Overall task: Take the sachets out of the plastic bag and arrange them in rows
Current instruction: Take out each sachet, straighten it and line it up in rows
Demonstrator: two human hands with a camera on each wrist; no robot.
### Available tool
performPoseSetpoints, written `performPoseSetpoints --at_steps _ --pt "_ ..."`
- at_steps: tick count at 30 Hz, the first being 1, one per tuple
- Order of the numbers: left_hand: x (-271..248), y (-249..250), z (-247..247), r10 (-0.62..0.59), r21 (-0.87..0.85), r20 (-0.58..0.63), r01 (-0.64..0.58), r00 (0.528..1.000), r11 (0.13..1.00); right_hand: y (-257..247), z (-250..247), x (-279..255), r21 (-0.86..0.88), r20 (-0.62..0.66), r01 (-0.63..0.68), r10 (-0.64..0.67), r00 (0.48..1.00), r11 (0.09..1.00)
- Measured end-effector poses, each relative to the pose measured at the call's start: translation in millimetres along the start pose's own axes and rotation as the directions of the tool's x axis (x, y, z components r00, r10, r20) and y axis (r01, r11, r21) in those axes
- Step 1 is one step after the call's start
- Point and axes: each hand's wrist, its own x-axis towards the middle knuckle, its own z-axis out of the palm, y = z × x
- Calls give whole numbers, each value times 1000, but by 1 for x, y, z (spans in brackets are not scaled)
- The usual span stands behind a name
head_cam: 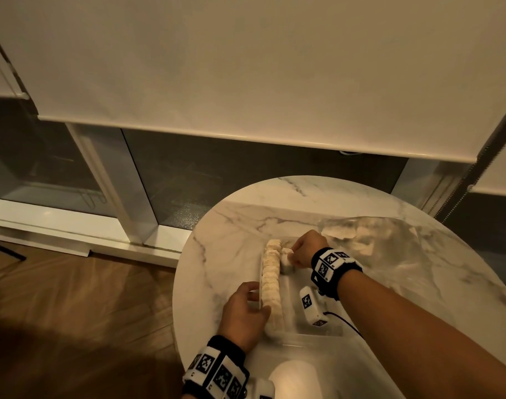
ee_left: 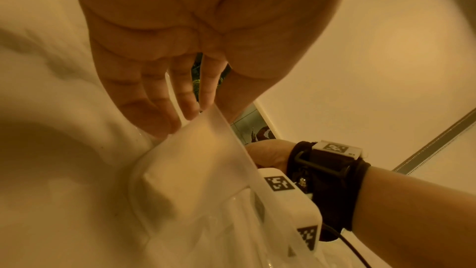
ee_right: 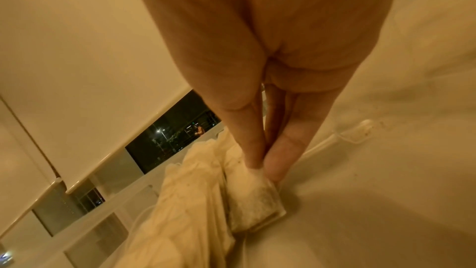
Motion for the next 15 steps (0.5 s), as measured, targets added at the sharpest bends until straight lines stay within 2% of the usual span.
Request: performPoseSetpoints --at_steps 9,13,15 --pt "-2 0 -1 -5 15 -1 5 1000 1000 -5 -4 -6 -24 -91 24 -26 996 999" --pt "-3 0 1 -22 9 -33 22 999 1000 -5 -19 -21 30 -111 61 -58 992 998" --pt "-3 1 1 -22 12 -59 22 998 1000 -6 -29 -35 135 -151 95 -75 986 986"
